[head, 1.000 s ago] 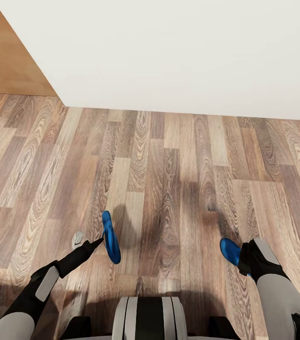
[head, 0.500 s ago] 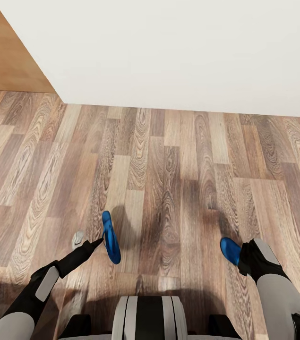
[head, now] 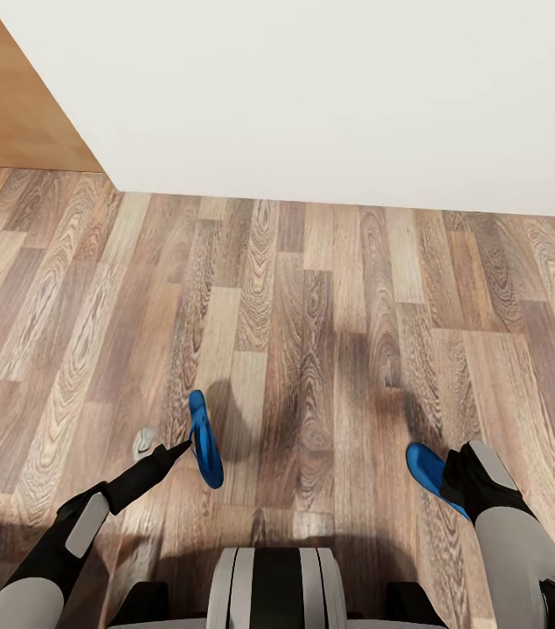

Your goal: In the bedroom, move the book from the bed onto either nightstand, and place the two sandals side by side next to the bed.

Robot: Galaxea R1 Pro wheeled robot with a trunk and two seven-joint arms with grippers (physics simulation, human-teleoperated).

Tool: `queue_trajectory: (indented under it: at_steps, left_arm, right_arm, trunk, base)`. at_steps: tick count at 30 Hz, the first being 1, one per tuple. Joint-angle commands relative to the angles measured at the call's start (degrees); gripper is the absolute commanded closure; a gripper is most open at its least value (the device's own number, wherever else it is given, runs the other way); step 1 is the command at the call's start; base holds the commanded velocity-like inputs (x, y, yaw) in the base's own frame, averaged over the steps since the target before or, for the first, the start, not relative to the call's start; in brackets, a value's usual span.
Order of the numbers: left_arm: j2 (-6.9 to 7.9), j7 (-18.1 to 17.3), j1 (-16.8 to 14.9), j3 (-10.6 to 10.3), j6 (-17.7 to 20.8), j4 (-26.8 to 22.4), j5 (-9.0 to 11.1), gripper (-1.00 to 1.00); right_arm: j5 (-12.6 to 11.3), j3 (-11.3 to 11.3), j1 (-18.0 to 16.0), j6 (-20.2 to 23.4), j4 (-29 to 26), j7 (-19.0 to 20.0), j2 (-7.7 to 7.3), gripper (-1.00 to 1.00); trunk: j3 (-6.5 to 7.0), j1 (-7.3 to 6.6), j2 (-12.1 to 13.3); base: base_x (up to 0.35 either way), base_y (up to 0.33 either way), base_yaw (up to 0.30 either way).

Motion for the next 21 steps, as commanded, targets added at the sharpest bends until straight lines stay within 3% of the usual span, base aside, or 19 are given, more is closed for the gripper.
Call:
queue_trajectory:
  at_steps: [1,7,21]
  left_arm:
    - [0.00,0.15,-0.02,0.06,0.31,0.00,0.20,1.00]
    - [0.00,0.15,-0.02,0.06,0.31,0.00,0.21,1.00]
    - [0.00,0.15,-0.02,0.06,0.31,0.00,0.16,1.00]
  right_arm:
    - [-0.42,-0.03,-0.02,-0.29,-0.08,0.02,0.00,1.00]
    - [-0.42,-0.03,-0.02,-0.29,-0.08,0.02,0.00,1.00]
    - [-0.42,-0.03,-0.02,-0.29,-0.08,0.02,0.00,1.00]
  trunk:
    - [-0.03,-0.01,-0.01]
    - [-0.03,-0.01,-0.01]
    - [3.07,-0.37,0.18]
  base:
    - [0.000,0.000,0.000]
    - [0.000,0.000,0.000]
    - [0.000,0.000,0.000]
